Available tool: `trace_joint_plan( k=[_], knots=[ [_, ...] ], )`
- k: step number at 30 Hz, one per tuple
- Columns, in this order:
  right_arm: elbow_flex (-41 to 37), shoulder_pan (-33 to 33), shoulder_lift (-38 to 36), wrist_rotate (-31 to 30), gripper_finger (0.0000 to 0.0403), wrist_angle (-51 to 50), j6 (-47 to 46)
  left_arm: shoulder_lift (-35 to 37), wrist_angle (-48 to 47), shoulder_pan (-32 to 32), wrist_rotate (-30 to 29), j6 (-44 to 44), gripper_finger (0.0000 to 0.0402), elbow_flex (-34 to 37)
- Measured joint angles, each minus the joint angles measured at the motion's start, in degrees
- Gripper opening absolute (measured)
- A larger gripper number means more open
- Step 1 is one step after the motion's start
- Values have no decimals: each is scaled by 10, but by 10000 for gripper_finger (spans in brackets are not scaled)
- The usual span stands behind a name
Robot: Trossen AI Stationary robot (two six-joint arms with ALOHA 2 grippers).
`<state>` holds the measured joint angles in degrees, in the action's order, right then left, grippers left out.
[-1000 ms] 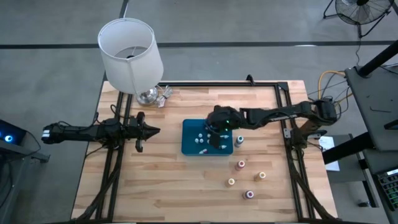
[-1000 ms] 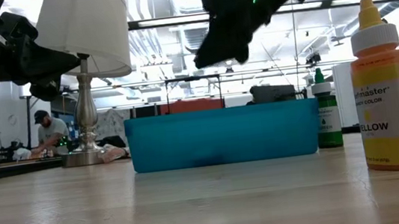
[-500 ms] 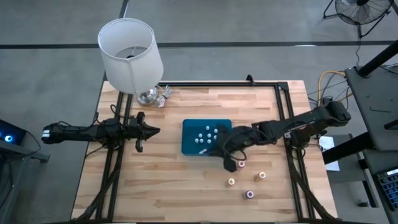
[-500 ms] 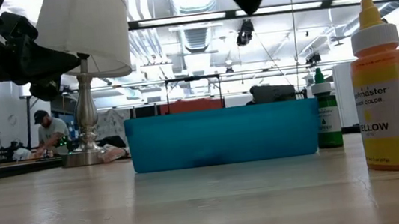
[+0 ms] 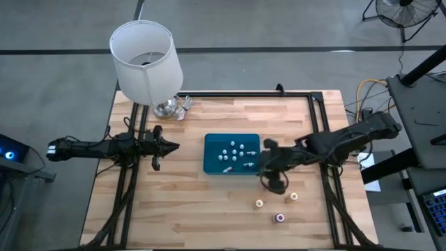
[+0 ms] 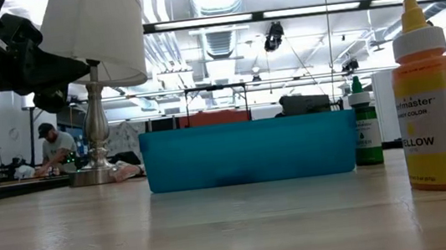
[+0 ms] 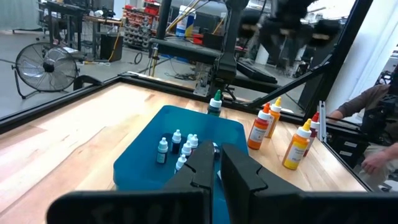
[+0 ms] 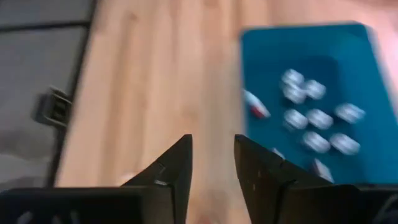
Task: Pick & Place food coloring
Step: Put the large green food coloring bottle into the blue bin
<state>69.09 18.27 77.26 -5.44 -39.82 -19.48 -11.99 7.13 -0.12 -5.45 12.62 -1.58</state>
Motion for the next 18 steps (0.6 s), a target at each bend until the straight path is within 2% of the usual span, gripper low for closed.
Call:
trace_joint_plan(
  k=[3,7,18],
  knots=[
    [28,-8,-18,-20,131,-97,-5,0,-1,0,0,0,2,0],
    [66,-22,-30,-23,152,-170,-5,0,-1,0,0,0,2,0],
    [136,-34,-34,-22,191,-245,9,0,-3,0,0,0,2,0]
  ],
)
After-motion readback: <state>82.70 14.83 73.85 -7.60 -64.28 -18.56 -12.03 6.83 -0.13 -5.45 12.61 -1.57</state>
